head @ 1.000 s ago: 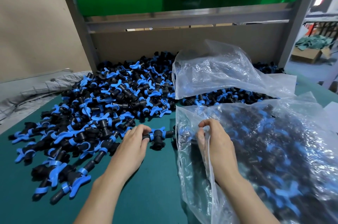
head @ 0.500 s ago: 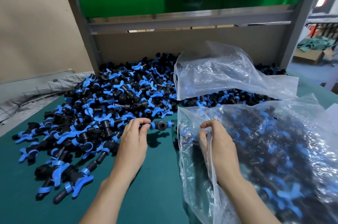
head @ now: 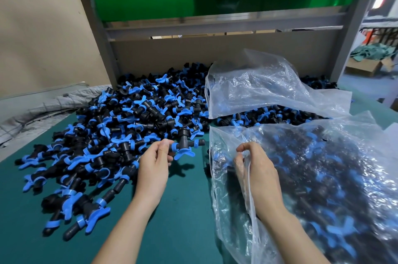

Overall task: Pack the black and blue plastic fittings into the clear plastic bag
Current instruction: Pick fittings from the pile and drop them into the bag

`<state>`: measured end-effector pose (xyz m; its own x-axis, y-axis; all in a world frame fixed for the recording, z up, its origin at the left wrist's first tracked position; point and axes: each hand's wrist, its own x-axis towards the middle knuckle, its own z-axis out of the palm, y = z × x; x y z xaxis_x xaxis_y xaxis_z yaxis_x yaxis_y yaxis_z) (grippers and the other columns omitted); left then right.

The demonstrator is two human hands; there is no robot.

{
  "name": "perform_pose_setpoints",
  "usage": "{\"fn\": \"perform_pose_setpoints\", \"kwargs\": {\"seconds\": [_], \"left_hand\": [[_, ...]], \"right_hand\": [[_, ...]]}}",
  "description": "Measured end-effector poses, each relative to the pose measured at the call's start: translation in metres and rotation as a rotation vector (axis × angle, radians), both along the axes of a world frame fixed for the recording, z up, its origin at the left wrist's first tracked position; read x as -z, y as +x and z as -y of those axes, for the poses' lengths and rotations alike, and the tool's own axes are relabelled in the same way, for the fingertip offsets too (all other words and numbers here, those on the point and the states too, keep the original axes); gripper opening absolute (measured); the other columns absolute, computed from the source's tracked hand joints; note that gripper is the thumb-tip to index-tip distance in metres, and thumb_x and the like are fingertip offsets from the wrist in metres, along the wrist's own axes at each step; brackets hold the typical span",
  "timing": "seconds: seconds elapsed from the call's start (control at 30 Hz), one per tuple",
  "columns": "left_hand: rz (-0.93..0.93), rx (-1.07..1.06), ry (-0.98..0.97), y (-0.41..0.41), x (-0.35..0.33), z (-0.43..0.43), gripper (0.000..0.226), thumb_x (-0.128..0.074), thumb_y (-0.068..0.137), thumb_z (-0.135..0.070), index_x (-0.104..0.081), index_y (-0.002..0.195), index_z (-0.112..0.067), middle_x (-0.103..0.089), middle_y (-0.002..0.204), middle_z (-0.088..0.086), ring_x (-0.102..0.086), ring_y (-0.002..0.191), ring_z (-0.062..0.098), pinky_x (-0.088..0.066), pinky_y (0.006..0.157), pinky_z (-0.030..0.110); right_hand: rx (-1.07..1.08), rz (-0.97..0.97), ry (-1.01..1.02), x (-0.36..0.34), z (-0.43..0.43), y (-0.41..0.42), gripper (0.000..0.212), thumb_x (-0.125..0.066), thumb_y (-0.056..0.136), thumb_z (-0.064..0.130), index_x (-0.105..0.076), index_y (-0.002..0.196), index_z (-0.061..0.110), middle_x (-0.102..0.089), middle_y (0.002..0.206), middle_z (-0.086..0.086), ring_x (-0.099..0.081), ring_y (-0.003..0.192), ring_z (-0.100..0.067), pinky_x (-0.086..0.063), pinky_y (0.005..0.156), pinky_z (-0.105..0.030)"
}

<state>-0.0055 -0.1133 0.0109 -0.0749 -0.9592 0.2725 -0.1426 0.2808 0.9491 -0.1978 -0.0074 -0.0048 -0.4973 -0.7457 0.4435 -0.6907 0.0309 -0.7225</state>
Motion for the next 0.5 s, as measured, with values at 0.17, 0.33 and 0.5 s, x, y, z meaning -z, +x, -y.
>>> {"fn": "perform_pose_setpoints", "kwargs": {"seconds": [0.17,0.33,0.5], "left_hand": [[-0.091,0.075,0.022,-0.004,-0.008,-0.005,0.015,-0.051,0.101,-0.023,-0.066,0.100,-0.026,-0.069,0.086,-0.006,-0.062,0.073,-0.001,-0.050,0.066,0.011],[-0.065,0.252,-0.049,-0.010,-0.013,-0.021,0.017,-0.058,0.097,-0.013,-0.070,0.103,-0.024,-0.073,0.095,-0.009,-0.067,0.083,0.006,-0.052,0.076,0.015],[-0.080,0.354,-0.029,-0.026,-0.014,-0.046,0.020,-0.060,0.096,-0.009,-0.071,0.102,-0.025,-0.074,0.098,-0.003,-0.069,0.087,0.010,-0.052,0.079,0.017]], "right_hand": [[0.008,0.006,-0.022,-0.001,-0.001,0.001,0.004,-0.049,0.098,0.035,-0.045,0.096,0.037,-0.049,0.056,0.004,-0.045,0.051,-0.011,-0.038,0.051,-0.033],[0.025,0.080,-0.070,-0.010,0.000,0.006,0.003,-0.048,0.095,0.036,-0.047,0.098,0.036,-0.054,0.060,0.005,-0.048,0.053,-0.013,-0.046,0.058,-0.039],[0.045,0.148,-0.166,-0.038,-0.004,0.009,0.006,-0.052,0.092,0.039,-0.051,0.097,0.037,-0.060,0.084,0.018,-0.054,0.074,-0.004,-0.046,0.066,-0.034]]}}
